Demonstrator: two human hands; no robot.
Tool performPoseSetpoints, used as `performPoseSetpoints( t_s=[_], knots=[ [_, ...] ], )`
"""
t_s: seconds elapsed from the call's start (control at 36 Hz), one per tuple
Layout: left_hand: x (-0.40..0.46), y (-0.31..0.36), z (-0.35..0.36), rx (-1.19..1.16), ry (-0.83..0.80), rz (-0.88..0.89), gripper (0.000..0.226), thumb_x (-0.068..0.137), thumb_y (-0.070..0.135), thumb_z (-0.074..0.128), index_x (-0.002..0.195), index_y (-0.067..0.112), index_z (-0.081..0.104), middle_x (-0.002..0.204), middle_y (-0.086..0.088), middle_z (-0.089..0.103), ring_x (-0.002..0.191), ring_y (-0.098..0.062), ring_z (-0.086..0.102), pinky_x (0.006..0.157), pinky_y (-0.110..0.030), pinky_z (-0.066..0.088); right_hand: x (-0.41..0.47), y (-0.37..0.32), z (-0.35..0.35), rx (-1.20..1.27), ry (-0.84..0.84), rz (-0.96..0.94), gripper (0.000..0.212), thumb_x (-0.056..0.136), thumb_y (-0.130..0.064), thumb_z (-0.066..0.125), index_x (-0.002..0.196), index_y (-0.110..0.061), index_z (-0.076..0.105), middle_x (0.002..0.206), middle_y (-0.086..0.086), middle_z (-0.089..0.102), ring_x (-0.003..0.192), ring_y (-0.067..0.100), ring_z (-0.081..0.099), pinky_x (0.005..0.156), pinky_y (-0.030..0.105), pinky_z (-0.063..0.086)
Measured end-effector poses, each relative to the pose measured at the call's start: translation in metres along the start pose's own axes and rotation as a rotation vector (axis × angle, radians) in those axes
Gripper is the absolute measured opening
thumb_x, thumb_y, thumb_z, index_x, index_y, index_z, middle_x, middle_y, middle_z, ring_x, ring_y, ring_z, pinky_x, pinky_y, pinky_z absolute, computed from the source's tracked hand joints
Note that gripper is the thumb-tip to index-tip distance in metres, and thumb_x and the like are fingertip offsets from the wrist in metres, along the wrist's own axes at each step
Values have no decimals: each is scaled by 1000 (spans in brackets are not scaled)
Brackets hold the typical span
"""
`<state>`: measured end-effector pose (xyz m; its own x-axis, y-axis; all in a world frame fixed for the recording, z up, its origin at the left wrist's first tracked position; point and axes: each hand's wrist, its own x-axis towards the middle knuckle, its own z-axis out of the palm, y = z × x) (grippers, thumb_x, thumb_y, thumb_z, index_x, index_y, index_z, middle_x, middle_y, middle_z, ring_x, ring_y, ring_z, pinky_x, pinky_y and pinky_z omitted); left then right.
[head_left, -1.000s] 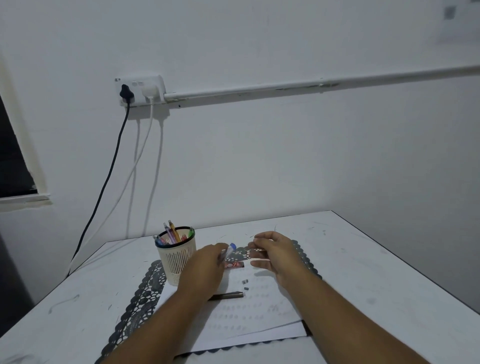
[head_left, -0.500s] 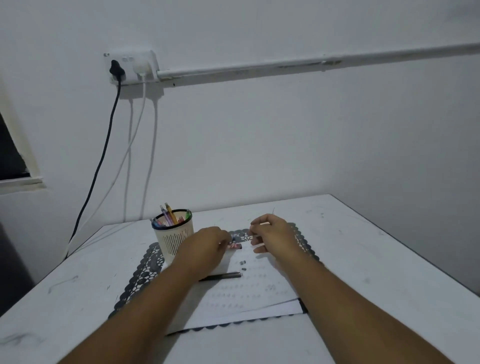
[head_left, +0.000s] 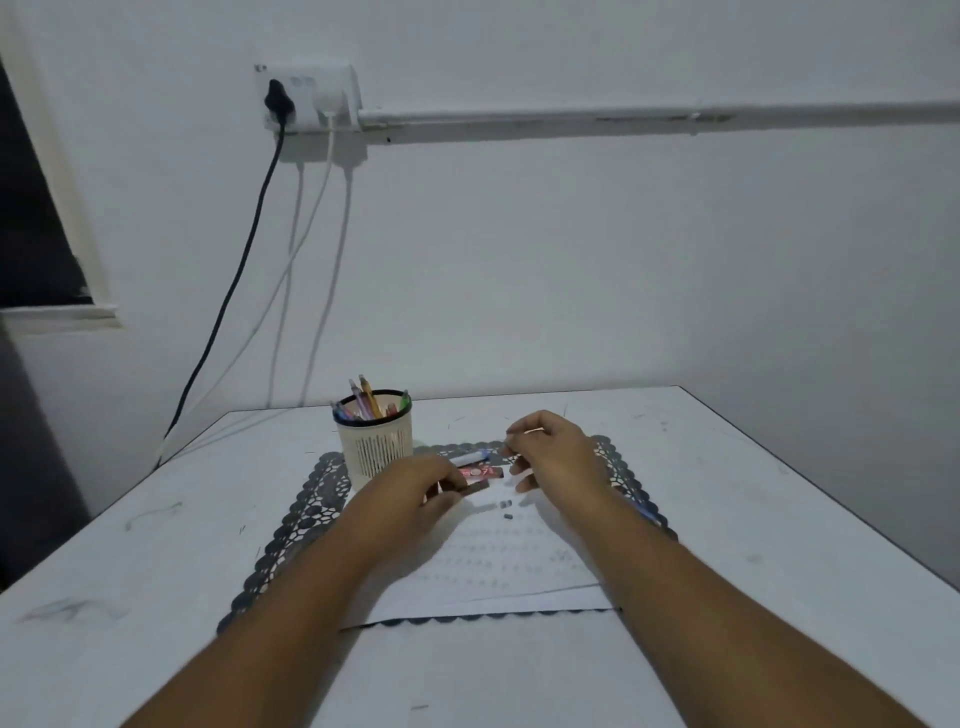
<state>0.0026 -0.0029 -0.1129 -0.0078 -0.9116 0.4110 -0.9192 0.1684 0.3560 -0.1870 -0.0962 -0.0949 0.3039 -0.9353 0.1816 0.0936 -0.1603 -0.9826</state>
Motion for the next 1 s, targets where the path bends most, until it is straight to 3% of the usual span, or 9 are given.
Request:
performPoseSetpoints(
  t_s=[0.25,0.53,0.72,1.0],
  knots=[
    [-5,-1,1,-152,239,-31,11,97,22,68,106,26,72,93,17,64,86,-3,60,72,-22,50,-9,2,18,57,-74,-128,11,91,0,69,89,-10,70,88,17,75,70,20,66,56,35,54],
    [-6,0,2,-132,252,7,10,97,23,68,104,29,71,93,18,63,87,-3,59,71,-19,48,-11,-2,19,115,-47,-134,10,92,2,69,90,-8,70,87,18,75,69,22,64,57,35,54],
    [-6,-1,2,-131,265,36,9,97,22,67,104,27,71,92,17,63,85,-5,60,71,-23,49,-12,1,22,68,-62,-153,6,91,-1,72,92,-7,72,91,24,71,70,29,65,67,45,54],
    [-7,0,5,-180,288,9,13,96,19,69,105,28,72,95,16,66,87,-7,62,72,-26,52,-11,4,23,-11,-40,-135,9,90,-11,76,84,-18,77,83,13,74,63,27,65,64,64,54]
  ],
)
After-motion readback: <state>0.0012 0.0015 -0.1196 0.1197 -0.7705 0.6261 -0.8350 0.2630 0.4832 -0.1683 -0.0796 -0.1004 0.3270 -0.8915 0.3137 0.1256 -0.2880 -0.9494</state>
